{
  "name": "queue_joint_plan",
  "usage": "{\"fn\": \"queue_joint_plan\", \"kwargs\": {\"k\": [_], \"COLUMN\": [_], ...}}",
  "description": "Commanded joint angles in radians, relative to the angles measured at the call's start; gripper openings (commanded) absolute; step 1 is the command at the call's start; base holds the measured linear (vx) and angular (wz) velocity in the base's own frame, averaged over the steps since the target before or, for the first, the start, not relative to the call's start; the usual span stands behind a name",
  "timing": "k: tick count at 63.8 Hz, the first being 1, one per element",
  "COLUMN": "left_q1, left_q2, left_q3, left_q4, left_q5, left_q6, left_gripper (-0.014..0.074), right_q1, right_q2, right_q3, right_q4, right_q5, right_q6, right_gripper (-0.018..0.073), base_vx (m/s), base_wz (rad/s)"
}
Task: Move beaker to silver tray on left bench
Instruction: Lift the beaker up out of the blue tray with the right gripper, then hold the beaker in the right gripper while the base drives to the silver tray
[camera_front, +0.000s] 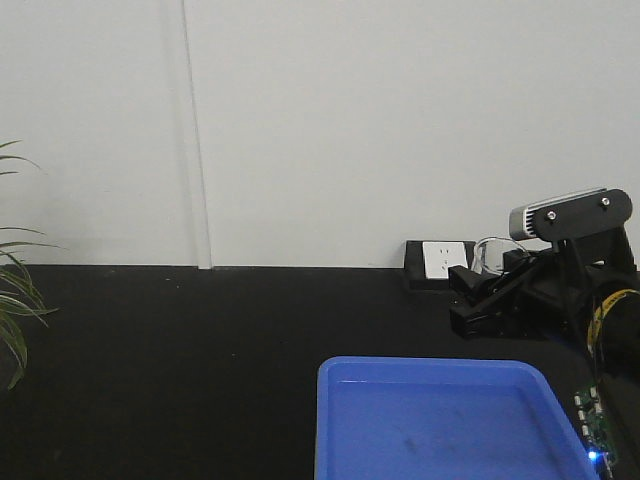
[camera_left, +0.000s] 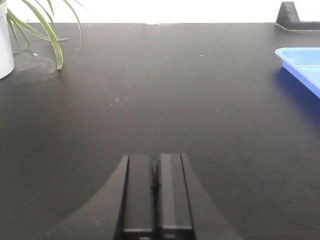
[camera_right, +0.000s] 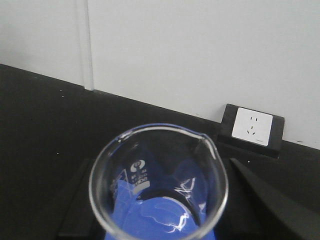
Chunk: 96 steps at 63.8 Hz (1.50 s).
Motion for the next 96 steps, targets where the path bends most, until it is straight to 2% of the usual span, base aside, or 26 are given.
{"fn": "queue_joint_plan", "kwargs": {"k": [1, 96], "left_q1": [0.002, 0.002], "left_q2": [-0.007, -0.007], "left_q3": [0.018, 0.018], "left_q4": [-0.005, -0.005], "left_q5": [-0.083, -0.083], "left_q6": [0.000, 0.000], "left_gripper": [0.0001, 0.0001], "right_q1": [0.001, -0.001], "right_q2": [-0.030, -0.030], "right_q3": [-0.036, -0.036], "right_q4": [-0.006, -0.006], "right_q5": [-0.035, -0.035], "right_q6": [0.003, 0.003], "right_gripper": [-0.0014, -0.0014], "base_vx": [0.00, -0.02], "base_wz": [0.00, 0.01]}}
